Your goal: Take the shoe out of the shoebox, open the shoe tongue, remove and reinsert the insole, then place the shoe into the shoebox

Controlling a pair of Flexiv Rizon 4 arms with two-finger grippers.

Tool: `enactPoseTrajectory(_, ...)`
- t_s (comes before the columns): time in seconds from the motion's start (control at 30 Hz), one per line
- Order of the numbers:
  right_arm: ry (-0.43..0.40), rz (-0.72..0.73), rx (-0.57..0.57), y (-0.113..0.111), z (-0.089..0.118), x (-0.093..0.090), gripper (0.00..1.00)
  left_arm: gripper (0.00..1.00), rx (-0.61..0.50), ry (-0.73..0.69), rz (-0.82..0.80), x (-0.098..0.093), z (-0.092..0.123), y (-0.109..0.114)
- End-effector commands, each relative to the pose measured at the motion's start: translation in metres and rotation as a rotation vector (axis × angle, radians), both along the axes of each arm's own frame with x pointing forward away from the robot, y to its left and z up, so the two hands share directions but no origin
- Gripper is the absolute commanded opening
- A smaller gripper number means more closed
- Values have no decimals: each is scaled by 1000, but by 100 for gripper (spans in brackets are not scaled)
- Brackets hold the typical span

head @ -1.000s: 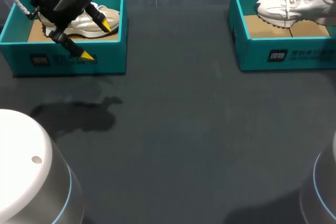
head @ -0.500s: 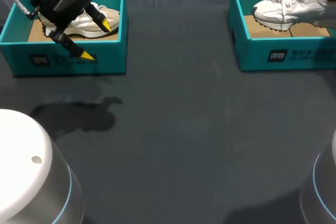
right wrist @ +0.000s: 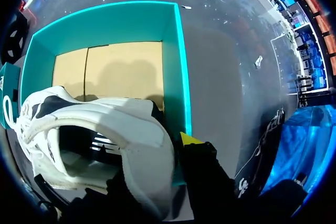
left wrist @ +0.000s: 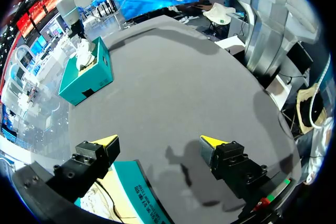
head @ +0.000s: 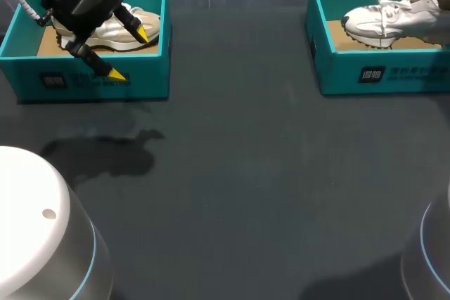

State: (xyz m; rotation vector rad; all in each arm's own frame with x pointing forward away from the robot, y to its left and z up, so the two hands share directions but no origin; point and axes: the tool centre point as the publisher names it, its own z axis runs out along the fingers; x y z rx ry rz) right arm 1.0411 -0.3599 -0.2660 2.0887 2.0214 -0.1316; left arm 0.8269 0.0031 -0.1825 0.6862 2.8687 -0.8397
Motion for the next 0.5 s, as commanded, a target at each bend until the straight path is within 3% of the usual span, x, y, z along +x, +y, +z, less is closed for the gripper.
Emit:
enactPoseTrajectory(0.03,-1,0,-11,3,-6,0,0,100,3,0,-1,1,0,0)
enactPoseTrajectory(0.5,18,12,-6,8,-32,-13,0,100,3,0,-1,1,0,0)
